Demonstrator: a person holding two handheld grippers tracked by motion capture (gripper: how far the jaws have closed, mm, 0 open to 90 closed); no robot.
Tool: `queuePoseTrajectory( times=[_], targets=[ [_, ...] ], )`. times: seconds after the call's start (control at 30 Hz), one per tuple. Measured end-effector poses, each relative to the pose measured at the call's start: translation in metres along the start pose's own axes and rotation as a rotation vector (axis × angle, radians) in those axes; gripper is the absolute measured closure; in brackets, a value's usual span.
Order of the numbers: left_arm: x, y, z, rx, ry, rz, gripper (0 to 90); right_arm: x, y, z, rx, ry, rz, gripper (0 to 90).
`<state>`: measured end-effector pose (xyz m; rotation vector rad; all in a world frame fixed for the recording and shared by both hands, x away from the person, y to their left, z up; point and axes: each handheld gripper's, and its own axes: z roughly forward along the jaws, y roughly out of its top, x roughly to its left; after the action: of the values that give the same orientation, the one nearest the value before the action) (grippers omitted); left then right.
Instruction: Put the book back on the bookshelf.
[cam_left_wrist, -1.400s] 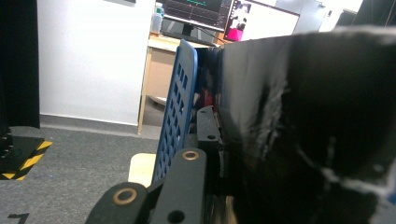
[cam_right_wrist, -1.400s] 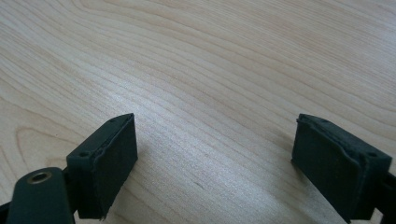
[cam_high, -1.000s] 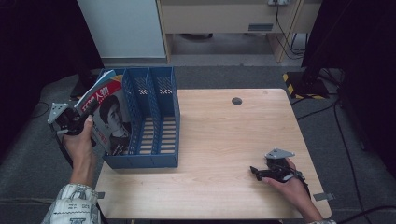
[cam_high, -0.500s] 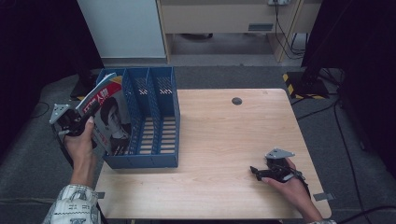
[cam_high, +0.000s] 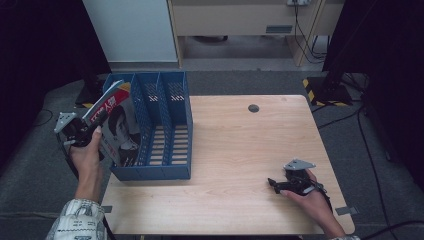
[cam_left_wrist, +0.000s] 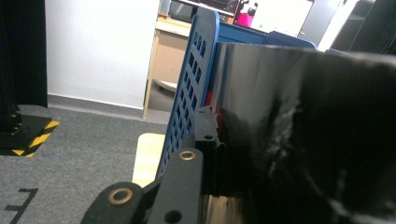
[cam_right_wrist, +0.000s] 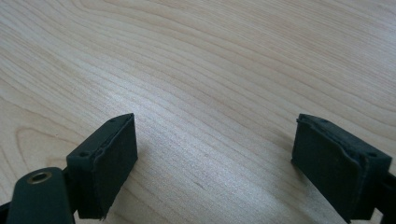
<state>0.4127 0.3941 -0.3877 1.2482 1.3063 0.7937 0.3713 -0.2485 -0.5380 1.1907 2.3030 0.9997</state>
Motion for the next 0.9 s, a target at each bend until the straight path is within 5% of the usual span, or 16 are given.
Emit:
queuePoseTrajectory(
  times=[0.63,0.9],
  targets=[
    [-0.007,0.024,0.003,0.039,0.049,0.044,71.7,0.0,0.0,0.0,0.001,0.001,0.002,14.2],
    [-0.006,0.029,0.005,0.091,0.039,0.038,86.2,0.0,0.0,0.0,0.001,0.004,0.001,14.1]
  ],
)
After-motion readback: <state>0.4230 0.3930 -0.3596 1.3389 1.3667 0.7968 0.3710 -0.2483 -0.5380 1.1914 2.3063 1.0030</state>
